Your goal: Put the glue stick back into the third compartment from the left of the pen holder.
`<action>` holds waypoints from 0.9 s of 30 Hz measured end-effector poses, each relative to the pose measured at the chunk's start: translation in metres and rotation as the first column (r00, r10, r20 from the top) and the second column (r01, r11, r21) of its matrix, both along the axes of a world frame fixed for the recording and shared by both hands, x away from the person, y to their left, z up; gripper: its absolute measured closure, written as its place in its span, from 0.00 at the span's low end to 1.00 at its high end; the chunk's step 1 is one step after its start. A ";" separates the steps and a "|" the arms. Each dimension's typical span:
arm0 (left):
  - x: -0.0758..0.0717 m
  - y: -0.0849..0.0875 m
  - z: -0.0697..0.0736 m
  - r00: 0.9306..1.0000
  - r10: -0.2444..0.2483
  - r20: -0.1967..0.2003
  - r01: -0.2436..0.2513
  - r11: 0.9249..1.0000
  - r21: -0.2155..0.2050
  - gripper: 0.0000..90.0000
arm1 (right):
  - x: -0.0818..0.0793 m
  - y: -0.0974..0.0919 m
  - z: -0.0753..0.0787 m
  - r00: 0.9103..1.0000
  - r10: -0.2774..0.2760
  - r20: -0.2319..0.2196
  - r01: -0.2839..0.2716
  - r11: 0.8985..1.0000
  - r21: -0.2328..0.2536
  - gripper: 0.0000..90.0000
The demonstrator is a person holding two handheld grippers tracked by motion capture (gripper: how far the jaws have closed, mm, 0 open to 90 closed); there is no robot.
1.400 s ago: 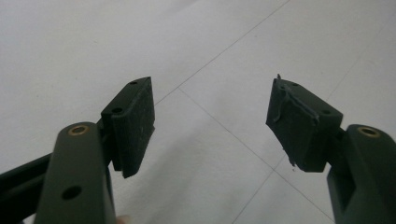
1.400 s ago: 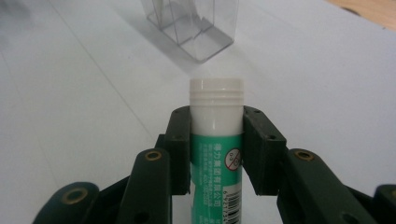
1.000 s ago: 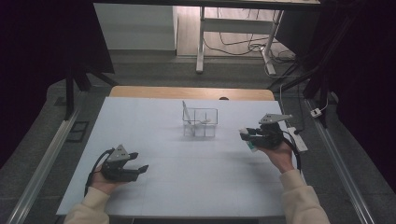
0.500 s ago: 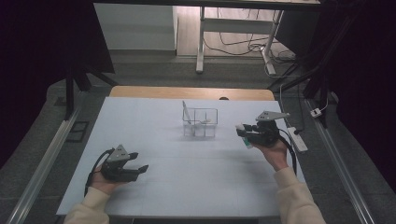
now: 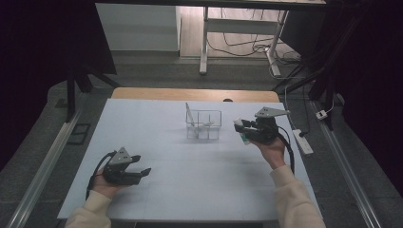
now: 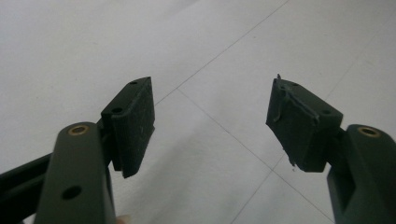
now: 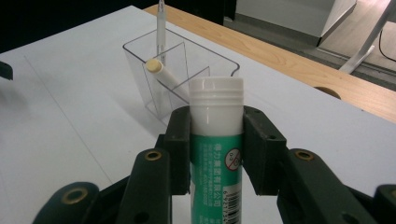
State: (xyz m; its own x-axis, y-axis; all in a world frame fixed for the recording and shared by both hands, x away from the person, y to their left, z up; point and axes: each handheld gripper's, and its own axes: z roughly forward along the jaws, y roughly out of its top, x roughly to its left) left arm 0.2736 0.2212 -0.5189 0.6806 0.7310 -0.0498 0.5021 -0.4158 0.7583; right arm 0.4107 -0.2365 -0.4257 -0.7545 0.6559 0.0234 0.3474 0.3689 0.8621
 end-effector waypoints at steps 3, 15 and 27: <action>0.000 0.000 0.000 1.000 -0.001 0.000 0.001 1.000 0.000 0.36 | 0.002 0.005 0.002 1.000 -0.004 0.007 0.003 1.000 0.008 0.72; 0.000 0.000 0.000 1.000 -0.001 0.001 0.001 1.000 -0.003 0.36 | 0.010 0.022 0.007 1.000 -0.010 0.024 0.009 0.999 0.050 0.72; 0.000 0.001 0.000 1.000 -0.002 0.000 0.002 1.000 -0.004 0.36 | 0.015 0.039 0.015 0.999 -0.001 0.045 -0.002 0.998 0.068 0.72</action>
